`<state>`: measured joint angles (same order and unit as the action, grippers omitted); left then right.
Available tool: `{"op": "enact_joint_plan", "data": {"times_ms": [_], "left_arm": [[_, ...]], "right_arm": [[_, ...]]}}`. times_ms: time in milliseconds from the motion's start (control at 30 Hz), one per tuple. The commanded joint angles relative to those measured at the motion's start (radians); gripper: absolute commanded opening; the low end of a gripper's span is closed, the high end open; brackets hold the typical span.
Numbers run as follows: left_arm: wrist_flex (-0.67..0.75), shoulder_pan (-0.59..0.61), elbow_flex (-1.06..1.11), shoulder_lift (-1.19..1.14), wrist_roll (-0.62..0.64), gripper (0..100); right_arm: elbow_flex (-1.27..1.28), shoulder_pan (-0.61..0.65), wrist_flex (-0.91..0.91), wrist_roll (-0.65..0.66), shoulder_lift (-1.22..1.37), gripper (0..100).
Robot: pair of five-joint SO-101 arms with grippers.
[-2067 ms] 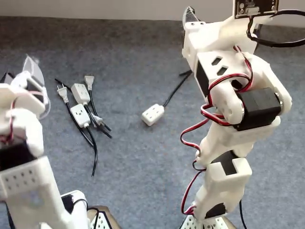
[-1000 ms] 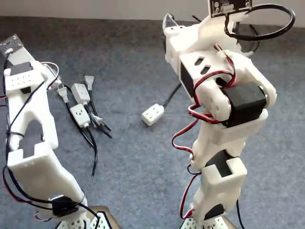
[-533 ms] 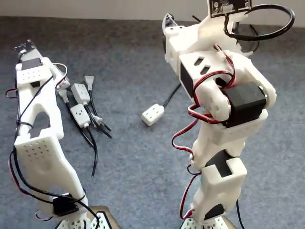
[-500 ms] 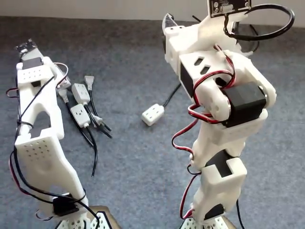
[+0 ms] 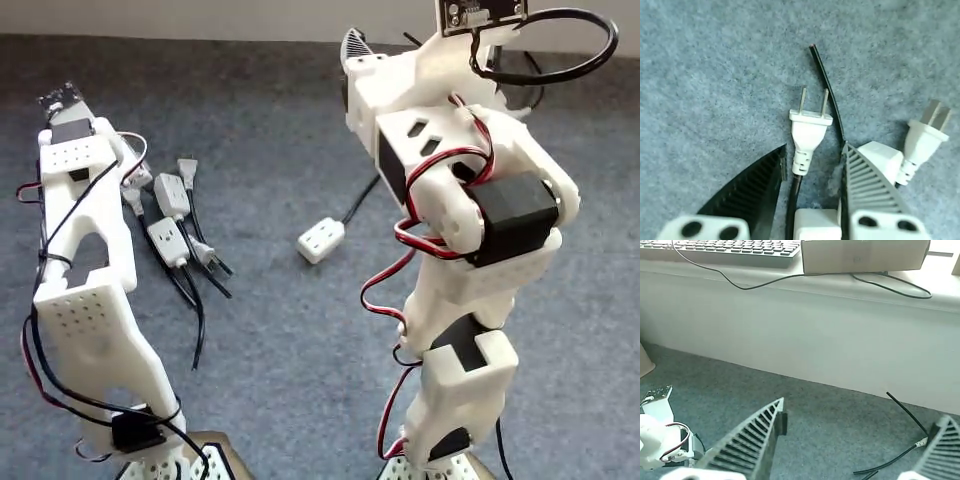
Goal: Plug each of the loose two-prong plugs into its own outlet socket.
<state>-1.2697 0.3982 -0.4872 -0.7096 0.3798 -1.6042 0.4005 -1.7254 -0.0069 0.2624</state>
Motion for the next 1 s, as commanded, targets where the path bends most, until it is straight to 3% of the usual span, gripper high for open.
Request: {"op": "enact_joint_plan", "data": {"times_ms": [0,467,600,733,967], "left_arm": [[0.0,0.015,-0.035,-0.019,0.005,19],[0.009,0.012,-0.211,-0.165,0.003,19],[0.002,0.012,-0.268,-0.209,-0.002,9],[-0.086,0.01,-0.32,-0.217,-0.002,2],[-0.232,0.005,-0.469,-0.209,-0.003,1]], "right_arm": [[0.002,0.013,-0.038,0.014,-0.027,41.0],[0.002,0.013,-0.038,0.014,-0.027,41.0],[0.002,0.013,-0.038,0.014,-0.027,41.0],[0.002,0.013,-0.038,0.014,-0.027,41.0],[0.002,0.012,-0.038,0.014,-0.027,41.0]]}}
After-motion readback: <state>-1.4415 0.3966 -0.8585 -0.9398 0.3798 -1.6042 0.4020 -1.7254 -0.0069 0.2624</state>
